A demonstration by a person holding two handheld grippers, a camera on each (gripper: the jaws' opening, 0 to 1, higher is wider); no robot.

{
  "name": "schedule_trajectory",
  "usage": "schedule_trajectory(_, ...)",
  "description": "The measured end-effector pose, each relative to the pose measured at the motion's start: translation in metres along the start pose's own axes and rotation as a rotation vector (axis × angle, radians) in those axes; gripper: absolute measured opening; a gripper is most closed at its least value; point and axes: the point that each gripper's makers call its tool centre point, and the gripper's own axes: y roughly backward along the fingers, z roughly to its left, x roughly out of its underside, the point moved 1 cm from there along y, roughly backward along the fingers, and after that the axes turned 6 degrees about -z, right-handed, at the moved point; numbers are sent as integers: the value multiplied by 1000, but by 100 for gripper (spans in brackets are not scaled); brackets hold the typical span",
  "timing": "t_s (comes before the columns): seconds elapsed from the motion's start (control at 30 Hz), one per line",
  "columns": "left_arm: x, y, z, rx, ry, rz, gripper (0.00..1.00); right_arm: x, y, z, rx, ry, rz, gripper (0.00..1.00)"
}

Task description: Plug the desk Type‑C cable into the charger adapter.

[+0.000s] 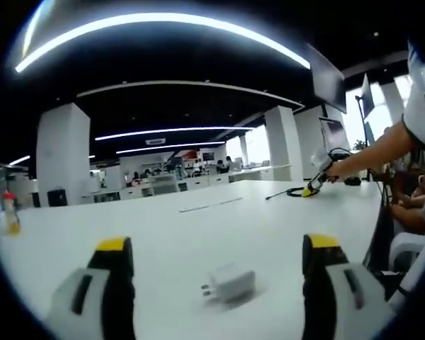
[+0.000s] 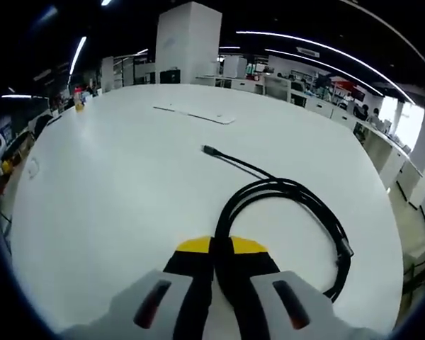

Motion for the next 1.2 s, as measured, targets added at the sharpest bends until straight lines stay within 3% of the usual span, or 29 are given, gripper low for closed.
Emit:
schedule_trajectory(0.33,2,-1,-1,-5,15,8,100,2,7,13,-20,-29,-13,5)
schedule_trajectory(0.53,3,0,-3,-5,17,14,100,5,16,35,-41,-42,-27,5)
schedule_trajectory(0.6,5,0,-3,-5,17,18,100,7,22,55,-48,-47,-33,4)
schedule_trajectory(0.8,6,-1,-5,1,23,20,100,6,23,55,-64,-26,-27,4)
schedule_trajectory(1.0,7,0,-7,5,26,23,100,9,32,77,-81,-24,-31,3)
schedule_trajectory(1.2,9,0,-6,3,25,26,100,12,34,84,-93,-28,-44,1)
